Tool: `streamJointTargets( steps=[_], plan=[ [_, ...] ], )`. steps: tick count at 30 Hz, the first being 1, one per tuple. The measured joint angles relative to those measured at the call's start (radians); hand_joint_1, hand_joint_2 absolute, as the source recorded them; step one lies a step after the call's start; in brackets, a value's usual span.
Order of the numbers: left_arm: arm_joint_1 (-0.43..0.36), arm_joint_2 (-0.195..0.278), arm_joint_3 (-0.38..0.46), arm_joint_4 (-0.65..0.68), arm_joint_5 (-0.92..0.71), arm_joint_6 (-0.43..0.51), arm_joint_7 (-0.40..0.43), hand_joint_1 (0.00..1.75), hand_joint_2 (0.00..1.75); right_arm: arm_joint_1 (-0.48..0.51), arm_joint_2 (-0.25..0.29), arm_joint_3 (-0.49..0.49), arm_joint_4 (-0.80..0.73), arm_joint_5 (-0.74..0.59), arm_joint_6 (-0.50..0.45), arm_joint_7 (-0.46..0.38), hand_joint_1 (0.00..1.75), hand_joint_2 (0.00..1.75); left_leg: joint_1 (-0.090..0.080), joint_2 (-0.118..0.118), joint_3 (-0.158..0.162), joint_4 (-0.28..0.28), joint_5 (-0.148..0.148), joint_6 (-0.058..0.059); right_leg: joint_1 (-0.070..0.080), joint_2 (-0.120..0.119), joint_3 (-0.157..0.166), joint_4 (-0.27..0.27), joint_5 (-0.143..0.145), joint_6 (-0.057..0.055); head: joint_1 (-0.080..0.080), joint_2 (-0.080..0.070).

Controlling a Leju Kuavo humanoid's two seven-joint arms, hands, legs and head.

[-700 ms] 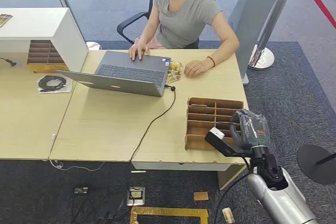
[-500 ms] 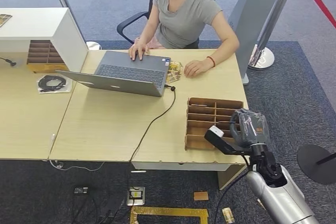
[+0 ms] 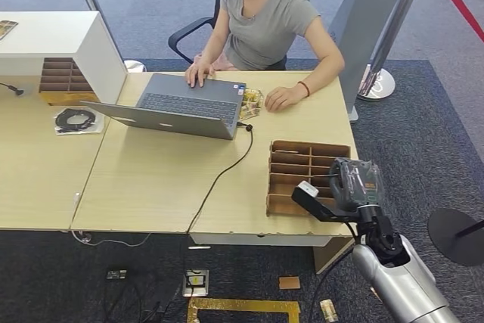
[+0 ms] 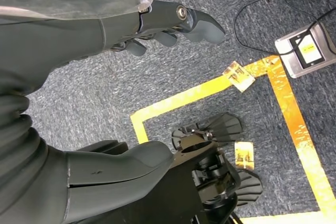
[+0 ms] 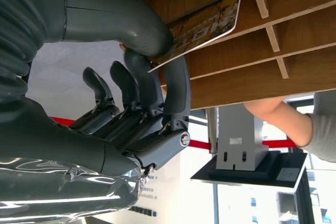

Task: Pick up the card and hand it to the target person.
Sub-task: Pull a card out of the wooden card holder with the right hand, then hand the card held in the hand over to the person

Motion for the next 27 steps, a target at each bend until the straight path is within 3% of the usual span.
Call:
streamJointTargets(
  steps=[12,19,27],
  plan=[
    [0.002,0.001,0.0,0.0,0.0,0.013,-0.001,0.0,1.75,0.027,-0.002,0.0,-0.125,0.038,-0.006,0.031,1.53,1.75,0.0,0.0,0.0,0.0,0.0,0.0,0.0,0.0,-0.001,0.0,0.0,0.0,-0.001,0.0],
    [0.03,0.009,0.0,0.0,0.008,0.03,-0.067,0.0,1.75,0.051,-0.019,-0.014,-0.285,0.058,0.003,0.044,1.55,1.75,0.0,0.001,0.0,0.0,0.0,0.0,0.0,0.001,-0.001,0.0,0.0,0.0,0.0,0.0],
    [0.035,0.01,0.0,0.0,0.003,0.037,-0.068,0.0,1.75,0.022,-0.042,-0.045,-0.358,0.01,0.031,0.034,1.6,1.75,0.0,0.001,0.0,0.0,0.0,0.0,0.0,0.001,-0.001,0.0,0.0,0.0,0.0,0.0]
  ],
)
